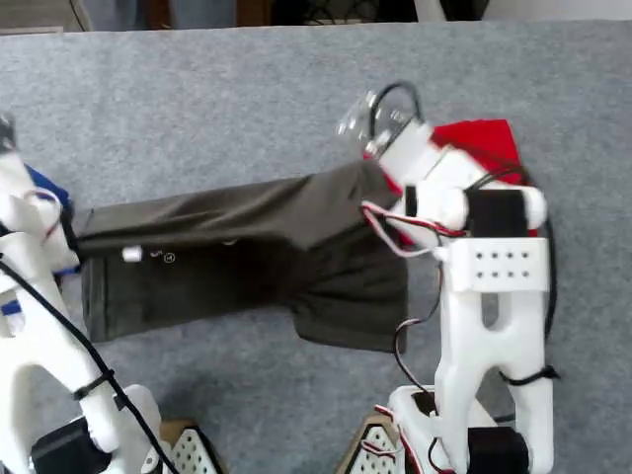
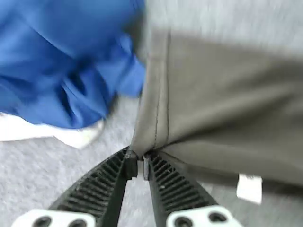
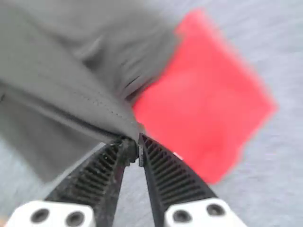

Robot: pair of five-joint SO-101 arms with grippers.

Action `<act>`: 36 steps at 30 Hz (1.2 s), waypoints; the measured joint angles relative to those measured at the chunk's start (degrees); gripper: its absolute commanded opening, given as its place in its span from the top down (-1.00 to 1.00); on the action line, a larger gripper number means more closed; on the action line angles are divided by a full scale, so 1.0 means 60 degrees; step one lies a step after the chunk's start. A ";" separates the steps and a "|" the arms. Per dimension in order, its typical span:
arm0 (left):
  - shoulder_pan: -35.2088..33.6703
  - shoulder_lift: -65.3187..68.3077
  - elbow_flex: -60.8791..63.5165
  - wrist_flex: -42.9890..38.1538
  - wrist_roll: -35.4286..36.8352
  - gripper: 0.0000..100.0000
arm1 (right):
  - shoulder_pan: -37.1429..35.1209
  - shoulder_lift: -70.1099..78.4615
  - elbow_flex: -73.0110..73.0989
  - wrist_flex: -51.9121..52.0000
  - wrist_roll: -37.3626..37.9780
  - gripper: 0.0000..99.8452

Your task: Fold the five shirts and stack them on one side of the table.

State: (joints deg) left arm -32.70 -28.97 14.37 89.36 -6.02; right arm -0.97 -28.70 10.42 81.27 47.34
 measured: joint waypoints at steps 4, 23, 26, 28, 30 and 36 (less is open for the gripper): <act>0.0410 0.0015 -0.2520 0.0440 0.0821 0.94 | 0.0000 0.0000 -0.2212 -0.0366 -0.0777 0.98; 0.1187 -0.0103 -1.2103 -0.0176 0.1495 0.94 | 0.1333 -0.0029 -0.9143 -0.5524 -0.1773 0.98; 0.0747 -0.0117 -1.2835 0.0440 0.1495 0.94 | 0.1626 -0.0161 -0.9788 -0.5861 -0.1773 0.98; 0.0278 -0.0147 -1.3436 0.0938 0.1495 0.94 | 0.1670 -0.0190 -1.0168 -0.5919 -0.1773 0.98; -0.0190 -0.0176 -1.4183 0.1451 0.1495 0.94 | 0.1685 -0.0190 -1.0315 -0.5949 -0.1773 0.98; -0.0733 -0.0601 -1.4374 0.1890 0.1495 0.94 | 0.1670 -0.0190 -0.9846 -0.5524 -0.1773 0.98</act>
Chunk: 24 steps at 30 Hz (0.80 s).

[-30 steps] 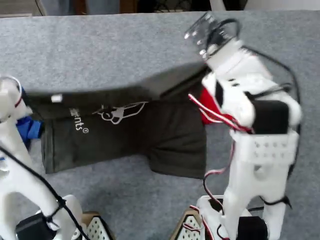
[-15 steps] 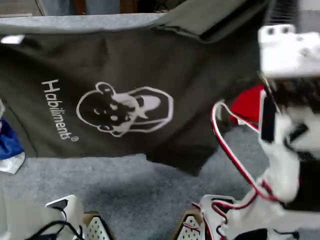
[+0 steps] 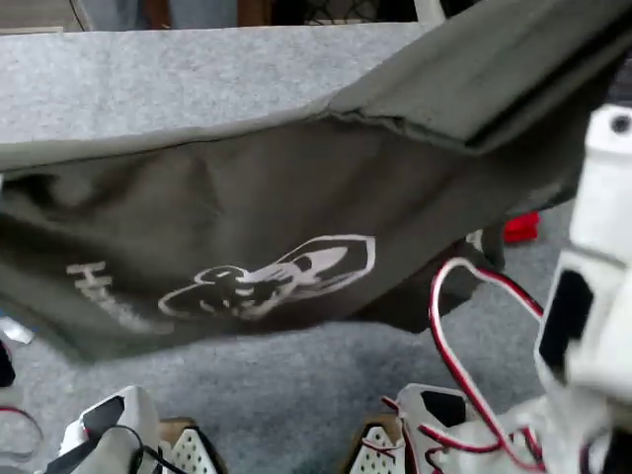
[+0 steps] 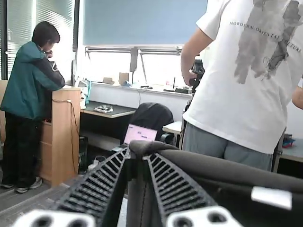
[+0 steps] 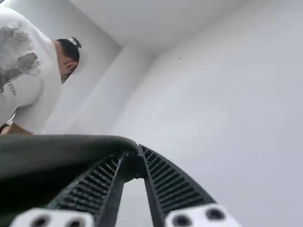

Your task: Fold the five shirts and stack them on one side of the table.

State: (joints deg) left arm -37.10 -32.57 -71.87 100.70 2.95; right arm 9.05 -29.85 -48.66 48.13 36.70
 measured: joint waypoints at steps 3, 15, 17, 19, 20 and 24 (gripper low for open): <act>-0.0015 -0.0718 0.0806 0.0015 0.0000 0.94 | -0.0088 0.0132 0.0337 0.0117 0.0000 0.98; -0.0132 -0.4132 0.3839 0.0015 -0.0103 0.94 | -0.0103 -0.0454 -0.1377 0.1758 0.0000 0.98; -0.0132 -0.4571 0.3897 0.0015 -0.0352 0.94 | -0.0103 -0.0703 -0.1875 0.2037 0.0000 0.98; -0.0293 -0.4894 0.3912 0.0015 -0.0469 0.94 | -0.0117 -0.0967 -0.2154 0.2139 0.0000 0.98; -0.0410 -0.5026 0.3912 0.0015 -0.0513 0.94 | -0.0132 -0.1084 -0.2183 0.2139 0.0000 0.98; -0.0586 -0.5421 0.3912 0.0015 -0.0586 0.94 | -0.0176 -0.1172 -0.2183 0.2154 0.0000 0.98</act>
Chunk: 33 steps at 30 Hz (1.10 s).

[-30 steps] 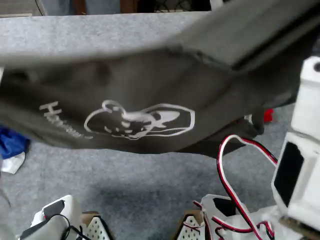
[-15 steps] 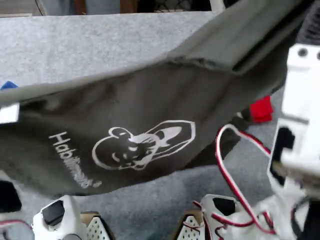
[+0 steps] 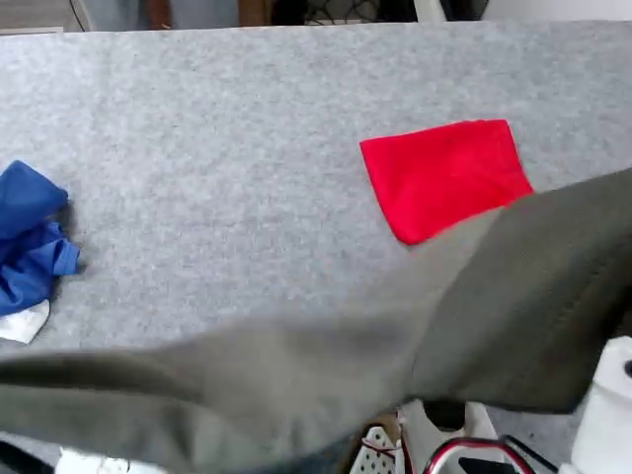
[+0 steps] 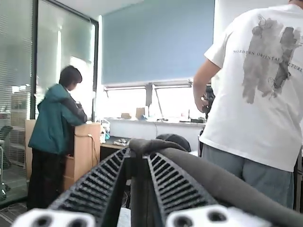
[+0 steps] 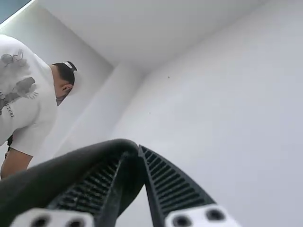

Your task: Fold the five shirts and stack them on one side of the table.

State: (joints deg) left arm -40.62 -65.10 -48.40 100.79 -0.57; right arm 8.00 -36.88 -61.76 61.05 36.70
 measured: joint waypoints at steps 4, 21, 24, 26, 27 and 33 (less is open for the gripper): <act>-0.0088 -0.0073 0.0249 0.0000 0.0000 0.94 | 0.0000 0.0029 0.0469 0.0015 0.0000 0.98; 0.1319 0.2168 1.1927 -0.9333 0.0000 0.94 | -0.1963 0.4440 0.6388 -0.3194 0.0000 0.98; 0.1963 0.3897 1.2571 -1.1473 0.0000 0.94 | -0.2051 0.5758 0.6403 -0.3824 0.0000 0.98; 0.2286 0.4806 1.2396 -1.1927 0.0000 0.94 | -0.2139 0.6535 0.6227 -0.3897 0.0000 0.98; 0.2374 0.5231 1.2264 -1.1941 0.0000 0.94 | -0.2154 0.6872 0.6037 -0.3883 0.0000 0.98; 0.2476 0.6418 1.1648 -1.1165 0.0000 0.94 | -0.2183 0.7853 0.4615 -0.2432 0.0000 0.98</act>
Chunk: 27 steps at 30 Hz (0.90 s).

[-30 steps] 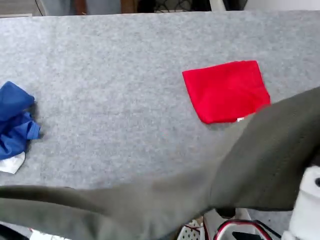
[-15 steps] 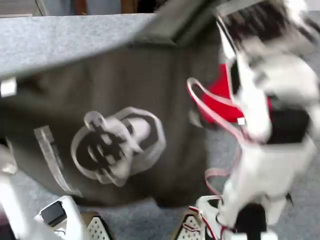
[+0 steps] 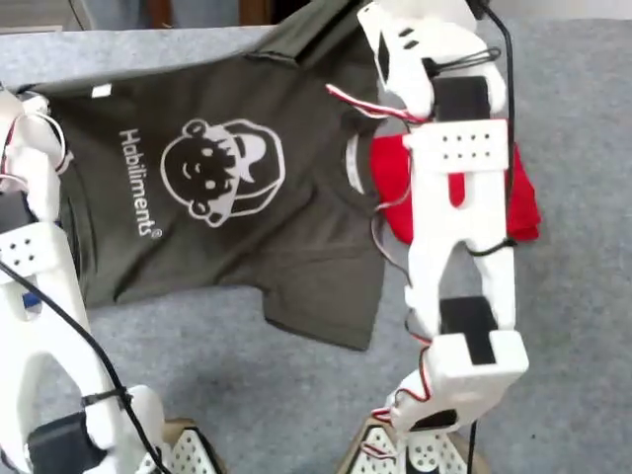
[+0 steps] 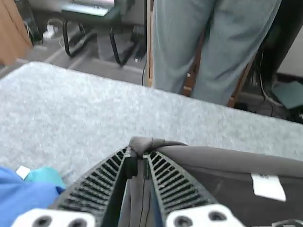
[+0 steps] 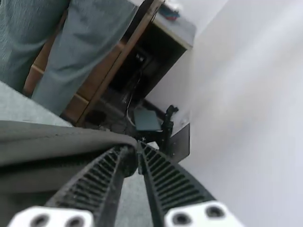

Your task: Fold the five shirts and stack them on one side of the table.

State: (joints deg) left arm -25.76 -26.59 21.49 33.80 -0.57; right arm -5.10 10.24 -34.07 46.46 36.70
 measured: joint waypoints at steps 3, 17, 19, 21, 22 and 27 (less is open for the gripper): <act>0.0000 0.0000 0.0000 0.0278 0.0000 0.94 | -0.0059 0.0015 -0.0454 0.1128 0.0000 0.98; 0.0000 -0.1993 0.2974 0.3150 -0.1084 0.94 | -0.0073 -0.0044 -0.1055 0.8806 0.2139 0.98; 0.0000 -0.2256 0.4000 0.3121 -0.1436 0.94 | -0.0015 -0.0410 -0.0425 0.8967 0.2418 0.98; -0.0044 -0.2403 0.5128 0.2535 -0.1714 0.94 | 0.0059 -0.1114 0.0542 0.8996 0.2842 0.98; -0.0161 -0.2462 0.5641 0.2168 -0.1846 0.94 | 0.0059 -0.1538 0.1128 0.8996 0.3048 0.98; -0.0806 -0.2505 0.6549 0.1392 -0.1978 0.94 | 0.0073 -0.3956 0.4982 0.8015 0.3663 0.98</act>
State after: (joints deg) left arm -30.59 -41.63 60.79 42.15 -12.44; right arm -4.66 -13.49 -4.18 94.55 58.68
